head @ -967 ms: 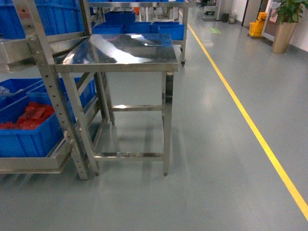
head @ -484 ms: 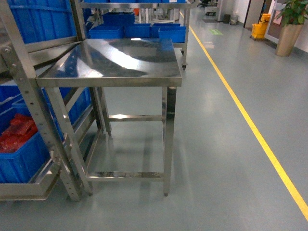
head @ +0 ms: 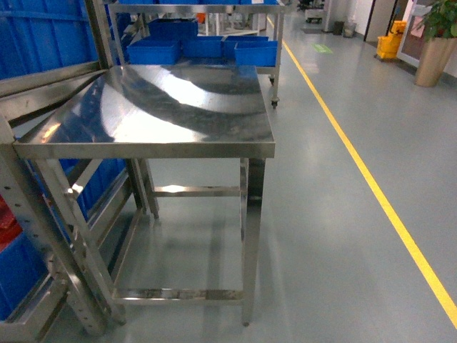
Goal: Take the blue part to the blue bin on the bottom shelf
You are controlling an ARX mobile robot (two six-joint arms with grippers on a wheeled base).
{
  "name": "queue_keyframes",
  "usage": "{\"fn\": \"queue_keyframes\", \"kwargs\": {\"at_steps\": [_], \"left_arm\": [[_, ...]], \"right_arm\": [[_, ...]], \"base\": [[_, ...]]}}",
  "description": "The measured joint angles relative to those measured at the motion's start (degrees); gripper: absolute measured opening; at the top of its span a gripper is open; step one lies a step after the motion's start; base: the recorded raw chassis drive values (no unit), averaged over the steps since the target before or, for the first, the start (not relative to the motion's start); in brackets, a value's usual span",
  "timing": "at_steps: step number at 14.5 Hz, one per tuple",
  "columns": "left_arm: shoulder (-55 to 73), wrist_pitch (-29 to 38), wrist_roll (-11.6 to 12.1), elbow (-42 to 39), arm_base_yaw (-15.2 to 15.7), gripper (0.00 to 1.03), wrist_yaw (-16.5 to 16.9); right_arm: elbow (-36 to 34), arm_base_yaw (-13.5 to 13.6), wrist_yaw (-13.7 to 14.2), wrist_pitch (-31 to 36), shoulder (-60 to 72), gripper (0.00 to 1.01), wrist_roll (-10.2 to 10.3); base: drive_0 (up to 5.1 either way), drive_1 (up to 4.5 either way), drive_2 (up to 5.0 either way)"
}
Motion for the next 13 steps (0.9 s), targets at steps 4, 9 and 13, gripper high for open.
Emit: {"fn": "queue_keyframes", "kwargs": {"at_steps": [4, 9, 13], "left_arm": [[0.3, 0.0, 0.0, 0.0, 0.0, 0.43, 0.1], [0.0, 0.1, 0.0, 0.0, -0.1, 0.43, 0.3], [0.0, 0.1, 0.0, 0.0, 0.0, 0.43, 0.2]], "right_arm": [[0.0, 0.0, 0.0, 0.3, 0.0, 0.98, 0.0], [0.0, 0.0, 0.1, 0.0, 0.0, 0.98, 0.0], [0.0, 0.0, 0.0, 0.0, 0.0, 0.98, 0.0]], "base": [[0.0, 1.07, -1.1], [-4.0, 1.89, 1.9], [-4.7, 3.58, 1.4]]}}
